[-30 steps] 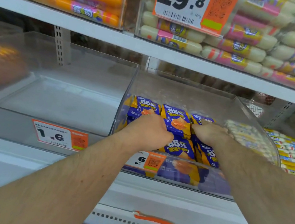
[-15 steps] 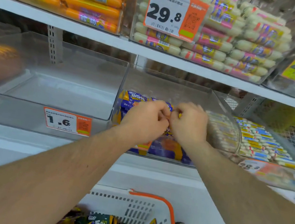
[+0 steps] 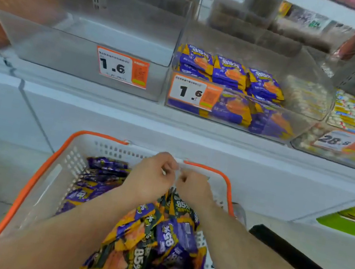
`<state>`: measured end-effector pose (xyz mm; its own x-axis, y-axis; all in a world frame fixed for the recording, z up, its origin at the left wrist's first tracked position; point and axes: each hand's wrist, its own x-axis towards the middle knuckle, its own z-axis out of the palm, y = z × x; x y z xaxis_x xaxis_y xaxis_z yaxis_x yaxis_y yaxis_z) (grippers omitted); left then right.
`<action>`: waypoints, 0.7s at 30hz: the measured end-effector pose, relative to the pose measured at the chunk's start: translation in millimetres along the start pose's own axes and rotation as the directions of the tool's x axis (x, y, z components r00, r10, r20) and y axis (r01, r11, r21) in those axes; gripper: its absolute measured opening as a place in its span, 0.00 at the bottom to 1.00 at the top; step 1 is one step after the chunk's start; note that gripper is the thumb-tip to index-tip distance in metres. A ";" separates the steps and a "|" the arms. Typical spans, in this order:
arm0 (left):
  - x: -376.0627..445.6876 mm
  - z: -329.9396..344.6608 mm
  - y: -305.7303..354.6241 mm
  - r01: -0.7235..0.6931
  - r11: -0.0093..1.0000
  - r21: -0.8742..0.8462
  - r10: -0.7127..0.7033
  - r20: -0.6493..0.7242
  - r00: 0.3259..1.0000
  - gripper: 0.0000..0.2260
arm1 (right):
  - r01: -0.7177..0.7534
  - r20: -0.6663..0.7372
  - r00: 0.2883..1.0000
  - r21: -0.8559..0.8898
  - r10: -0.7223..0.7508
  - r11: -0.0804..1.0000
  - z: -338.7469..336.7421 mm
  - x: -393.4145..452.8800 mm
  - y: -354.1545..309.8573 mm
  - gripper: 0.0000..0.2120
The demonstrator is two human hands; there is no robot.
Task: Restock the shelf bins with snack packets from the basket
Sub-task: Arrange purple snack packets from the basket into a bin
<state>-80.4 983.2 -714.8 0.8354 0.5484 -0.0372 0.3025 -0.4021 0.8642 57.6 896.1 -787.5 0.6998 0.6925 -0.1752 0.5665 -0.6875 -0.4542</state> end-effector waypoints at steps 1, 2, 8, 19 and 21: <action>-3.1 3.5 -6.7 0.037 0.999 -0.004 -0.037 0.016 0.999 0.08 | -0.062 0.121 0.990 -0.052 0.068 0.997 18.4 -5.5 11.6 0.16; -5.4 6.2 -12.2 0.069 0.998 -0.005 -0.069 0.032 0.997 0.07 | -0.116 0.215 0.968 -0.076 0.130 0.990 34.1 -12.7 21.5 0.16; -11.8 10.1 -33.1 0.195 0.979 0.062 -0.198 0.059 0.978 0.05 | -0.239 0.401 0.848 -0.294 0.346 0.925 86.3 -39.1 45.6 0.34; -18.9 27.8 -46.5 0.290 0.949 0.124 -0.304 0.110 0.946 0.06 | -0.393 0.449 0.762 -0.251 0.466 0.884 111.9 -44.8 43.7 0.54; -19.5 29.4 -46.3 0.296 0.947 0.122 -0.309 0.113 0.944 0.06 | -0.412 0.455 0.781 -0.138 0.427 0.901 104.9 -46.2 44.2 0.47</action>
<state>-97.2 969.6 -768.8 0.7472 0.5592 -0.3591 0.5896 -0.3084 0.7465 4.6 856.7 -891.0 0.5907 0.3470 -0.7284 0.2825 -0.9346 -0.2161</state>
